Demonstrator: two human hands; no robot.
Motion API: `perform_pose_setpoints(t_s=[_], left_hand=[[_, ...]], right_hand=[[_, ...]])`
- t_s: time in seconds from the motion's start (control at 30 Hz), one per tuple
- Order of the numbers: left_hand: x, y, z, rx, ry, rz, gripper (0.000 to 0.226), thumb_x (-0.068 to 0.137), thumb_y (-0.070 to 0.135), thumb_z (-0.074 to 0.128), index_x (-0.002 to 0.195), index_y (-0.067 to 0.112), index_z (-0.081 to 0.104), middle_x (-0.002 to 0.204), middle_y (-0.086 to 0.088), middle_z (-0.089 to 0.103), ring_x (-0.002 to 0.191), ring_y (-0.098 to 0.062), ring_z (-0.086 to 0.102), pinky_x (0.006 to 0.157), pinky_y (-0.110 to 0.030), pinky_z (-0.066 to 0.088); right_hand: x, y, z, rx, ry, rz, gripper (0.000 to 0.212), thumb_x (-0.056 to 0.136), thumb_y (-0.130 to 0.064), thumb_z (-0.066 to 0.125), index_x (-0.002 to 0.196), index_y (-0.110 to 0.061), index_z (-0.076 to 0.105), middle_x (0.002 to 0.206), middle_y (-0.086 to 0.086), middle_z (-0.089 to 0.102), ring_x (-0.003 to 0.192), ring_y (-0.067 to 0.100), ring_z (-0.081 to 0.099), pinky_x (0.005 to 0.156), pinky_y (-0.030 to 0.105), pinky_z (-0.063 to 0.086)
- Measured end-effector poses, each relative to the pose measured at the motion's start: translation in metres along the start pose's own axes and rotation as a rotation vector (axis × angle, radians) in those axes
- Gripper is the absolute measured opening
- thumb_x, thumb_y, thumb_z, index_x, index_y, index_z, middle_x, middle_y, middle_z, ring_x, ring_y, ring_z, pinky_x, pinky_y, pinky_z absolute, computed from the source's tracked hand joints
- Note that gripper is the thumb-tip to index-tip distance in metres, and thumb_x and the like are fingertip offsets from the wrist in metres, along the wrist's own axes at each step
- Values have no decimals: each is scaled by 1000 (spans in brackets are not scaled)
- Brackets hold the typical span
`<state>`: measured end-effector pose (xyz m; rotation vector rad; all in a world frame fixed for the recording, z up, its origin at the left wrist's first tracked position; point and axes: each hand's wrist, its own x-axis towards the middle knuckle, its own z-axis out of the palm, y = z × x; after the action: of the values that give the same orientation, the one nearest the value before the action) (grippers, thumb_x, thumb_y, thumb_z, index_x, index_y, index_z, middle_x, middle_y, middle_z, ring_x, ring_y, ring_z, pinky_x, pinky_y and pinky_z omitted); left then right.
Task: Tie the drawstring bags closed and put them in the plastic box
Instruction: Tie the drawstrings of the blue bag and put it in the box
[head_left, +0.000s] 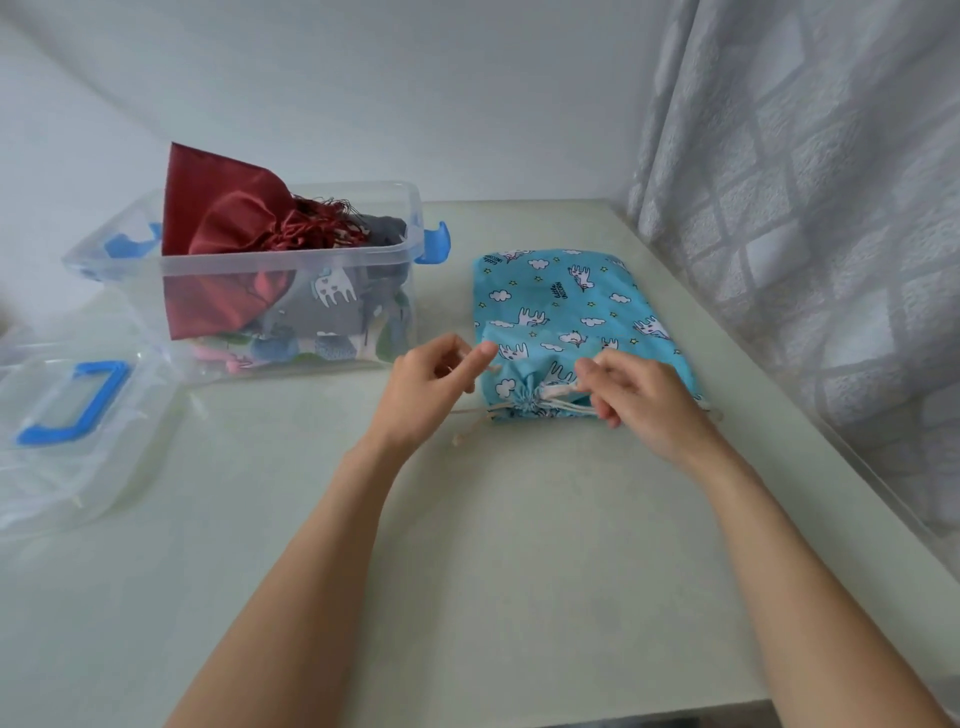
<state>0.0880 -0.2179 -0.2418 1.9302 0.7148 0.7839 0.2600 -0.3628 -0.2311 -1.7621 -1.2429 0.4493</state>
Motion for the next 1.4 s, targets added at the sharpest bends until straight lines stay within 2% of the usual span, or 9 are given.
perform_pose_setpoints(t_s=[0.13,0.2,0.4,0.6,0.77,0.9,1.03,1.2,1.4], left_hand=[[1,1,3,-76,6,-22,14,93,20,52,82,20,61,75,9,66,57,-7,52,53,-23,42],[3,1,1,-74,27,-8,24,94,8,47,86,26,61,83,8,66,59,-5,56,53,-22,46],[3,3,-1,-157,51,32,19,96,9,47,94,21,62,85,7,66,60,-5,58,51,-21,48],[5,2,-5,-135,23,-29,28,91,5,44,78,21,64,57,5,44,49,-1,36,51,-20,28],[2,2,2,-57,81,40,33,90,6,45,89,32,65,52,8,42,58,-15,41,57,-24,31],[1,23,-2,-468,17,88,17,95,9,49,101,20,62,76,8,66,68,-8,60,63,-20,48],[1,33,-8,-356,48,205,13,91,14,59,96,24,66,82,8,72,89,-8,63,84,-25,47],[-3,46,-11,-472,38,211,14,89,7,60,101,10,66,80,8,73,70,-3,63,67,-16,47],[-4,46,-13,-459,20,171,16,91,12,59,105,17,65,88,5,74,87,-10,67,80,-29,55]], right_hand=[[1,-9,2,171,-43,-74,28,97,-14,39,100,-9,66,81,4,61,64,12,56,71,21,46],[4,-9,3,102,27,-121,31,96,-1,38,108,-14,62,88,1,63,60,14,58,70,33,48],[12,-14,13,58,107,-67,22,99,-10,40,119,-17,40,77,-4,63,42,11,43,64,26,51],[25,-37,13,364,33,-6,15,99,-9,39,113,-13,45,68,3,45,43,5,31,46,22,38],[23,-18,16,143,221,12,10,96,-10,44,104,-16,44,64,-2,52,45,6,36,45,24,31],[21,-17,4,56,243,-51,8,94,-17,53,88,-19,49,70,-8,68,47,10,40,50,27,34],[14,-35,22,213,116,-85,16,85,-6,65,78,-20,62,75,-4,69,52,3,53,46,15,40],[17,-52,47,355,155,-60,11,82,-5,68,79,-16,67,60,-12,64,49,2,53,45,15,39],[12,-59,53,567,-8,-4,5,86,-3,62,90,-3,66,62,-8,63,52,4,51,46,16,38]])
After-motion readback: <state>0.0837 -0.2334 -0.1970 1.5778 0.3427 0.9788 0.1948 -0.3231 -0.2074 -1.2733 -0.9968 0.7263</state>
